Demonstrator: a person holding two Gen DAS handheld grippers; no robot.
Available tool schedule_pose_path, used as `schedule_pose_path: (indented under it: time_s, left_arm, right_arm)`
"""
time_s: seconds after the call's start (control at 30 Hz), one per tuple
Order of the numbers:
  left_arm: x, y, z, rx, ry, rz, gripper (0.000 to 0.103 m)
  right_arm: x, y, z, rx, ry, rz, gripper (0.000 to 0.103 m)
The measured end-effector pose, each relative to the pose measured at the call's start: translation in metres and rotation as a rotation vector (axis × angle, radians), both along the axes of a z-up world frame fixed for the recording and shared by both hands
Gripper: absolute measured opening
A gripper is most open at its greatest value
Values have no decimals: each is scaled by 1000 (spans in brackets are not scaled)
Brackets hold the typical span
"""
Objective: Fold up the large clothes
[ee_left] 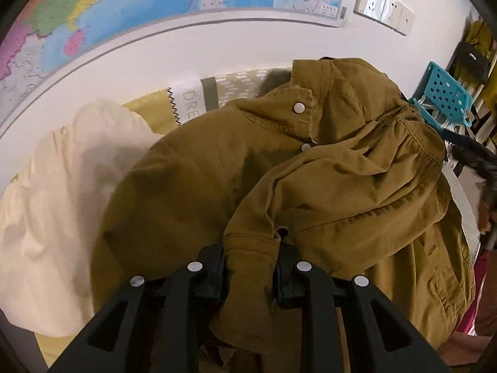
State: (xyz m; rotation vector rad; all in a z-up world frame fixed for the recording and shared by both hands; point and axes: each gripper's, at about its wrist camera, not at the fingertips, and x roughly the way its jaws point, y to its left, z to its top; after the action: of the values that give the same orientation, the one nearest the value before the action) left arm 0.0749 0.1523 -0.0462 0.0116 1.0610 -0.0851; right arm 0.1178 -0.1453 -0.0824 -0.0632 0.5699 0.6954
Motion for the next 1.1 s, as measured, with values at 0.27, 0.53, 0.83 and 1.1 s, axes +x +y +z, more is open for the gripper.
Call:
schedule_pose_path:
  time_s: [0.27,0.53,0.83,1.1]
  left_arm:
    - [-6,-5,-1,46,-18,-46,66]
    - [-79,21,49,66,-242,-24,80]
    - [-126,57,34,33,-212,87,80]
    - [-151,72,17,0,-180,101,80]
  right_arm:
    - [56,10,-45,-189,116,-166,49]
    - [-26,31,-3,-42,26,29,79]
    - [-151,164,-49,35,284,724,79]
    - [-201,230,-78,13,403,895,29]
